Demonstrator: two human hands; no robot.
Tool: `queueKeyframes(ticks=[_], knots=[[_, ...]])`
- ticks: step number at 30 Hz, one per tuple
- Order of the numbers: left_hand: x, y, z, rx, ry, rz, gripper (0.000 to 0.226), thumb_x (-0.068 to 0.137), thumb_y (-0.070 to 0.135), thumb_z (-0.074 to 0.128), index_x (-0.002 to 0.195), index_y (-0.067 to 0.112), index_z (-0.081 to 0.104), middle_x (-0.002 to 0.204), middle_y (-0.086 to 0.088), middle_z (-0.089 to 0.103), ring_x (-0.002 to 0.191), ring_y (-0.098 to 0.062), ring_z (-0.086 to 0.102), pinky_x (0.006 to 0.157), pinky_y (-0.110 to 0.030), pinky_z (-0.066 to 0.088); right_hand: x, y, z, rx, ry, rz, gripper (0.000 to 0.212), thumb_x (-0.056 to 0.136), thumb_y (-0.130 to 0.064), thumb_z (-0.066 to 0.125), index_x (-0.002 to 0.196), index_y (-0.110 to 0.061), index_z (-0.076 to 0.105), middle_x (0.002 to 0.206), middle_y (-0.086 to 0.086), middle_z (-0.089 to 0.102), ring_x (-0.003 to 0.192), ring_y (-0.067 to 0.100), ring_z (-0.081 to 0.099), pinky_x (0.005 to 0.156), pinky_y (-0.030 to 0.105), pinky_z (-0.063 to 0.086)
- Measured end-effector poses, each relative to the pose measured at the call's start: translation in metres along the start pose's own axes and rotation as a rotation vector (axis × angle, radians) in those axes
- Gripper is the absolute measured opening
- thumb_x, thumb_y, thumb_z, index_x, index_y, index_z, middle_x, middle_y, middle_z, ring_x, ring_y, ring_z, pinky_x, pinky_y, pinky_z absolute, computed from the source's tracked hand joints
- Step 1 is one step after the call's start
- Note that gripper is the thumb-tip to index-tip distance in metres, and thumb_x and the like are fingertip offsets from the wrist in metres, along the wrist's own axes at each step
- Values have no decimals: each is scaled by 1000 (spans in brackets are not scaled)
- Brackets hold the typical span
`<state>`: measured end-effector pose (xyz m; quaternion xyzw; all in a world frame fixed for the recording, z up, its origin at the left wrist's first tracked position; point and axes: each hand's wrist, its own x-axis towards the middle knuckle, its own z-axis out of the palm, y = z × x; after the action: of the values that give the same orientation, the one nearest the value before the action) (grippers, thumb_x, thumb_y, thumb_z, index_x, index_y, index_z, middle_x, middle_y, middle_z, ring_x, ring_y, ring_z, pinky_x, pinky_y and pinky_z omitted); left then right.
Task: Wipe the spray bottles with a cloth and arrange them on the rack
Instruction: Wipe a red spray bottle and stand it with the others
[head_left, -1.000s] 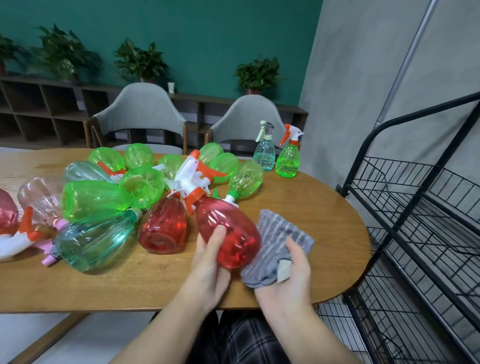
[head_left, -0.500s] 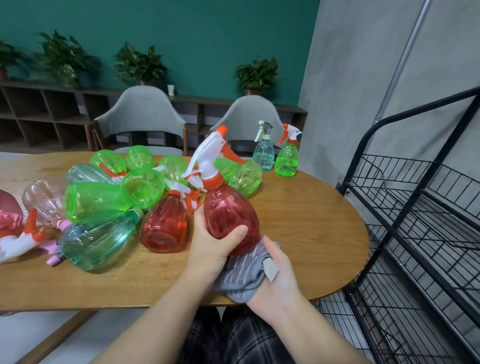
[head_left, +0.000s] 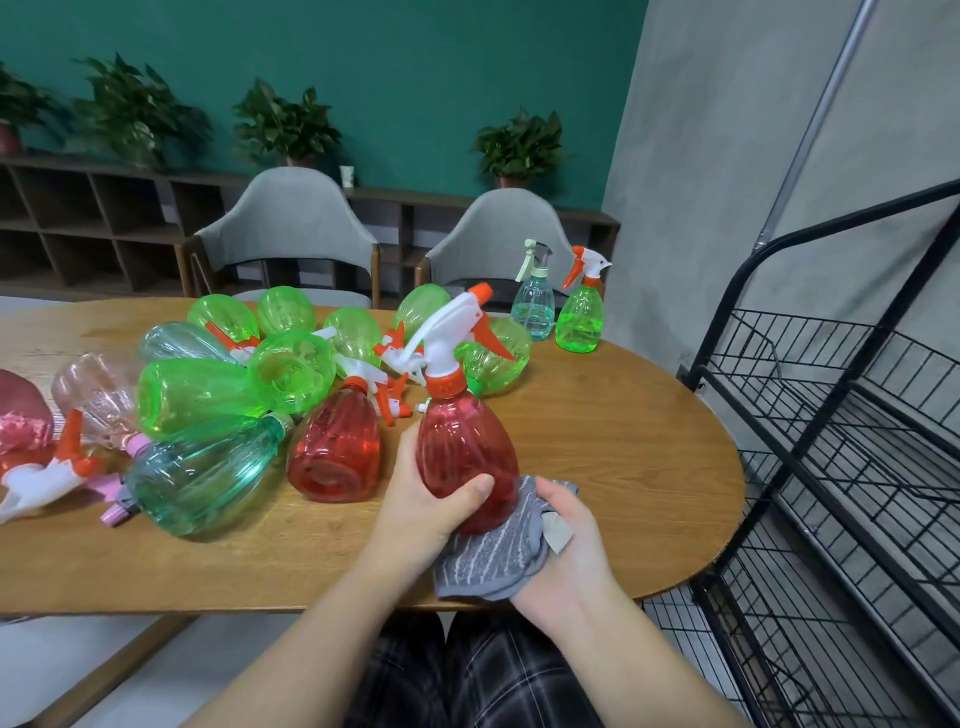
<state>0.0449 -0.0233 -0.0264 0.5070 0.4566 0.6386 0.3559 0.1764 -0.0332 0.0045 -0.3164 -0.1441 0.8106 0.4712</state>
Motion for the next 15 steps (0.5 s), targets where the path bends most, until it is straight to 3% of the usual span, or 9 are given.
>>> queueKeyframes(ticks=[3,5,8,10,11,13,15], knots=[[-3,-4,-3,-20,-8,-39,92,52,49,76,132,16,45,115,1,63,97,5,62,85,-12,49,2,-3,5,-12,12,-59,40,95,-30,44,101,1,68,96,25,71,78,36,71,78,50,49],[-2,-5,-4,-43,17,-54,87,52,50,75,127,17,49,112,2,64,95,5,63,83,-12,48,3,-7,9,-22,32,-117,41,95,-32,44,100,-1,69,98,24,71,88,36,68,84,51,49],[0,-6,-8,-90,47,-79,76,53,50,74,120,22,54,107,6,68,95,2,64,82,-16,50,11,-13,14,-109,122,-343,39,95,-34,46,109,-3,66,111,20,69,103,34,64,98,49,46],[-1,-9,-10,-85,28,-97,74,53,50,74,120,24,55,108,5,68,98,-1,65,82,-17,50,17,-19,20,-272,183,-521,42,88,-45,52,109,-11,66,116,15,67,101,26,63,92,41,48],[-2,-11,-12,-82,19,-111,75,53,51,75,120,24,55,110,4,68,100,-3,65,84,-19,50,20,-22,23,-398,198,-594,45,84,-52,55,106,-14,66,113,11,67,98,21,61,88,37,48],[-2,-15,-14,-73,6,-131,78,53,52,75,123,24,55,113,2,69,104,-8,65,89,-23,50,27,-30,33,-648,173,-755,40,88,-54,51,91,-16,62,89,1,65,82,14,57,81,30,45],[-1,-17,-14,-53,-22,-145,80,54,55,75,125,24,55,112,2,70,105,-9,65,93,-28,50,31,-38,48,-830,88,-922,34,90,-59,43,80,-27,49,72,-12,52,72,12,48,76,24,40]])
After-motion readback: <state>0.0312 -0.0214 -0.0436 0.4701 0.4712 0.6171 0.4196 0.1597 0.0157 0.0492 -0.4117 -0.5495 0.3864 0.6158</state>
